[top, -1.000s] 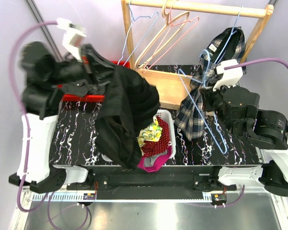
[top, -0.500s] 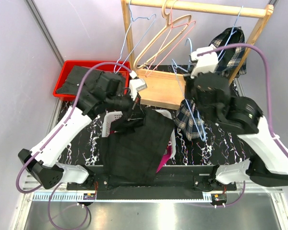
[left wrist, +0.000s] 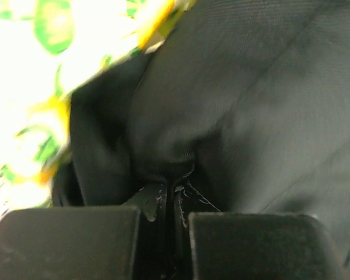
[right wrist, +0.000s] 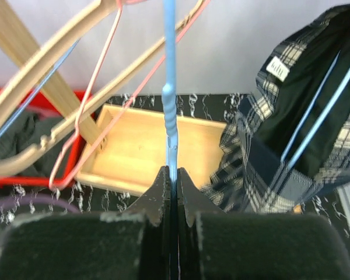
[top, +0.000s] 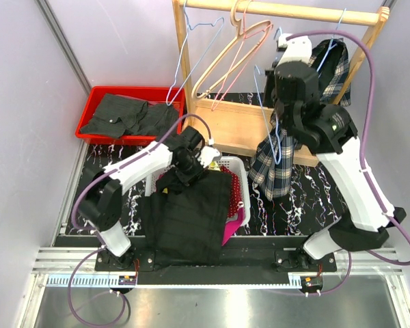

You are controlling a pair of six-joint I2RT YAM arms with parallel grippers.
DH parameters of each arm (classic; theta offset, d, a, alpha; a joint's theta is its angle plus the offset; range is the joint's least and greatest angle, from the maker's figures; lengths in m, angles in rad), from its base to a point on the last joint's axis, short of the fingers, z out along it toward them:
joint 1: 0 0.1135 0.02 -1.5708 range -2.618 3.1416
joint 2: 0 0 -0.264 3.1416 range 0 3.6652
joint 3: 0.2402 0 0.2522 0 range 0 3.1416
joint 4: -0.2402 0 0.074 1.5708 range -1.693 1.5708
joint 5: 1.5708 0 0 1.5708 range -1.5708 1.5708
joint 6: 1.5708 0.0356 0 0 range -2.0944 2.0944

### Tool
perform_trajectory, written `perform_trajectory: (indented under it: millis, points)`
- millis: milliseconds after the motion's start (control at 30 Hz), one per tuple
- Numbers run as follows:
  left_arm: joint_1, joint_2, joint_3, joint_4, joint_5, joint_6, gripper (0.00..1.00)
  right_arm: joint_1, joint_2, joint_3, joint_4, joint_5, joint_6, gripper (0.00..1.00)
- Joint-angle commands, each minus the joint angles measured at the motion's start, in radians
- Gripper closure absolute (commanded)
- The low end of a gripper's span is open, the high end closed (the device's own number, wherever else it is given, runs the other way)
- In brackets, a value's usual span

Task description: Remove the skirt from the hanger

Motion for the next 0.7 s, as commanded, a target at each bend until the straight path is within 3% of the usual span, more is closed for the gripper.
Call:
perform_trajectory:
  millis: [0, 33, 100, 133, 167, 200, 333, 433, 667]
  points:
    - [-0.033, 0.055, -0.063, -0.023, -0.168, 0.099, 0.86, -0.092, 0.068, 0.099, 0.056, -0.147, 0.046, 1.00]
    - [-0.037, 0.060, -0.084, -0.015, -0.191, 0.103, 0.69, -0.112, 0.084, 0.122, 0.055, -0.176, 0.057, 1.00]
    - [-0.037, 0.062, -0.105, 0.022, -0.241, 0.103, 0.48, -0.161, 0.128, 0.147, 0.058, -0.233, 0.073, 1.00]
    - [-0.037, 0.057, -0.133, 0.042, -0.258, 0.108, 0.24, -0.174, 0.143, 0.179, 0.058, -0.252, 0.073, 1.00]
    - [-0.037, 0.046, -0.144, 0.081, -0.290, 0.109, 0.06, -0.201, 0.160, 0.197, 0.059, -0.269, 0.073, 1.00]
    - [-0.038, 0.042, -0.156, 0.101, -0.294, 0.111, 0.01, -0.214, 0.198, 0.220, 0.059, -0.293, 0.071, 1.00]
    - [-0.038, 0.025, -0.162, 0.140, -0.364, 0.102, 0.01, -0.278, 0.304, 0.401, 0.038, -0.341, 0.062, 1.00]
    - [-0.038, -0.033, -0.097, 0.077, -0.321, 0.091, 0.01, -0.315, 0.383, 0.504, 0.015, -0.362, 0.051, 1.00]
    - [-0.037, -0.250, 0.071, -0.108, -0.189, 0.148, 0.01, -0.370, 0.430, 0.537, 0.049, -0.379, 0.024, 1.00]
